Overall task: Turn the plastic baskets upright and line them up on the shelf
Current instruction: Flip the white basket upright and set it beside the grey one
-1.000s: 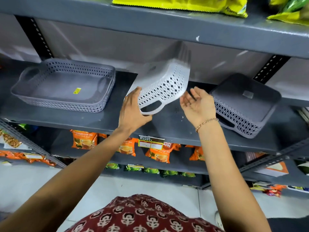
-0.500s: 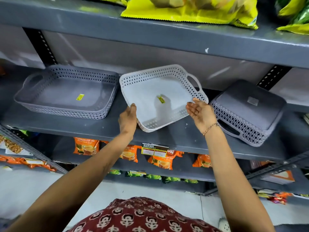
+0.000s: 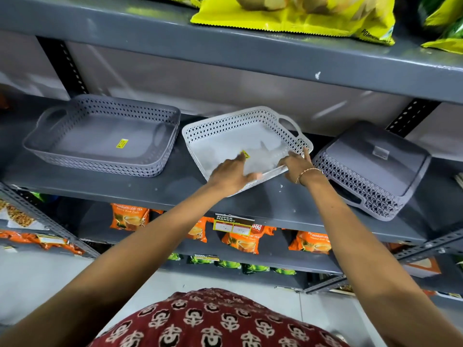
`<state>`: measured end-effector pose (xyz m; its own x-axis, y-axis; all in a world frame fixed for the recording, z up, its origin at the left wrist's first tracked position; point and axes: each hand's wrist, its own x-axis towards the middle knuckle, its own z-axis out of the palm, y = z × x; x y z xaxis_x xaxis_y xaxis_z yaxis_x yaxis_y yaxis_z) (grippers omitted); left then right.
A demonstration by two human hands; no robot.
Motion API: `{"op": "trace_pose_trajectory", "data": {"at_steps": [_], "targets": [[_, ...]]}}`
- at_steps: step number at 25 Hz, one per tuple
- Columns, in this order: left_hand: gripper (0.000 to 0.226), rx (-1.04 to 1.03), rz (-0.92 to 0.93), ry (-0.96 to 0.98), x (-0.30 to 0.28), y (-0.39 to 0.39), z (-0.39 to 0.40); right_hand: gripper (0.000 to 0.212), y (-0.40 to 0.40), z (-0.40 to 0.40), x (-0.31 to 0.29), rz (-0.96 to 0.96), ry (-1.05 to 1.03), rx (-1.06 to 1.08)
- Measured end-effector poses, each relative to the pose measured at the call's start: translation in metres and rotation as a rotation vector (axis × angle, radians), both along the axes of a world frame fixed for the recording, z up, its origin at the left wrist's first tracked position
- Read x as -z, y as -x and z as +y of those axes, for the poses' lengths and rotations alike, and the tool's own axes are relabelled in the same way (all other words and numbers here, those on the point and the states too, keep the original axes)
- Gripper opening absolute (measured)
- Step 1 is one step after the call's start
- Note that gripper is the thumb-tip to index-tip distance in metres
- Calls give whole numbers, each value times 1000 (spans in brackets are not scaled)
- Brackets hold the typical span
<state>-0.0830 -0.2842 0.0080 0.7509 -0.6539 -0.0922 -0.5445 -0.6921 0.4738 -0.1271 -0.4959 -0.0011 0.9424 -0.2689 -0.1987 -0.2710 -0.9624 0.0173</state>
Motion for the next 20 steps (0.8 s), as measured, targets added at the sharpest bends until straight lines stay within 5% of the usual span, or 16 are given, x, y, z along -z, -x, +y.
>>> {"op": "trace_pose_trajectory", "data": {"at_steps": [3, 7, 12, 20], "targets": [[35, 125, -70, -206, 10, 3, 1, 26, 3, 2, -2, -34, 49, -37], [25, 62, -224, -269, 9, -8, 26, 20, 11, 28, -1, -75, -15, -39], [3, 43, -145, -362, -1, -37, 65, 25, 32, 84, 17, -214, -73, -72], [9, 95, -93, -344, 0, -44, 84, 25, 35, 101, 15, -183, -90, -60]]}}
